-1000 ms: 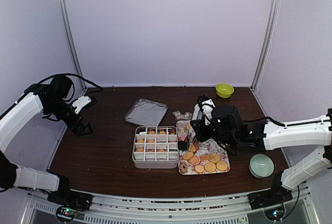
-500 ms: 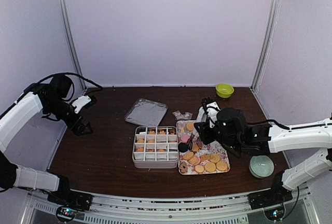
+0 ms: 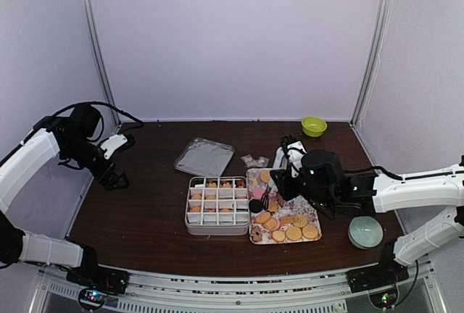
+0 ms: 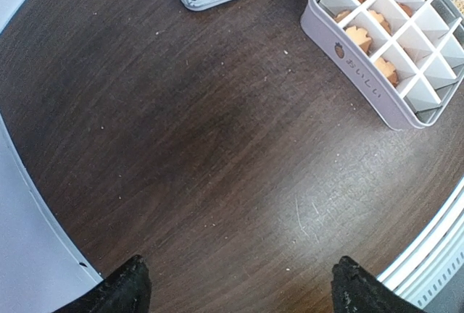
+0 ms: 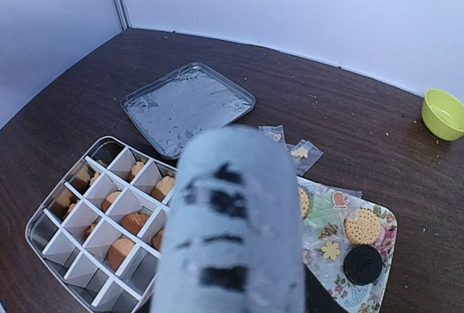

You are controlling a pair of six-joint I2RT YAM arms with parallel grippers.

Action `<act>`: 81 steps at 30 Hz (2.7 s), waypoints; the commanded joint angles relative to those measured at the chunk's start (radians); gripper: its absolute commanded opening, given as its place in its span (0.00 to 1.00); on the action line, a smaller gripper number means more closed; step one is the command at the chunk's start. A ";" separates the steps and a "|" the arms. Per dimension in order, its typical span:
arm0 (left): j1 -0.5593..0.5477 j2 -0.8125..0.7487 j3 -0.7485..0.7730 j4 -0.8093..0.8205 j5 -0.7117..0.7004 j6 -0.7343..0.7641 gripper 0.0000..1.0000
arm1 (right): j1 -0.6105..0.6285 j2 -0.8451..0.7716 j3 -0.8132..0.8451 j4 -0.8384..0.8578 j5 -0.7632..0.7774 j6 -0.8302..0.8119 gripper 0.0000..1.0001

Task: Pack the cookies
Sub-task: Pick up the fake cookies from the plate, then place the fake cookies in the empty pocket of the box.

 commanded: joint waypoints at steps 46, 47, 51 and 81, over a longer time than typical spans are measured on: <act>0.008 0.011 0.065 -0.019 0.048 -0.011 0.86 | -0.028 -0.081 -0.050 -0.013 0.019 0.011 0.24; 0.009 0.011 0.064 -0.019 0.045 -0.010 0.86 | -0.027 -0.089 -0.040 -0.024 0.021 0.004 0.23; 0.009 0.014 0.056 -0.018 0.042 -0.007 0.85 | -0.021 -0.112 -0.004 -0.073 0.023 -0.015 0.21; 0.009 -0.006 0.028 -0.017 0.040 0.002 0.86 | 0.152 0.157 0.319 -0.059 -0.039 -0.090 0.16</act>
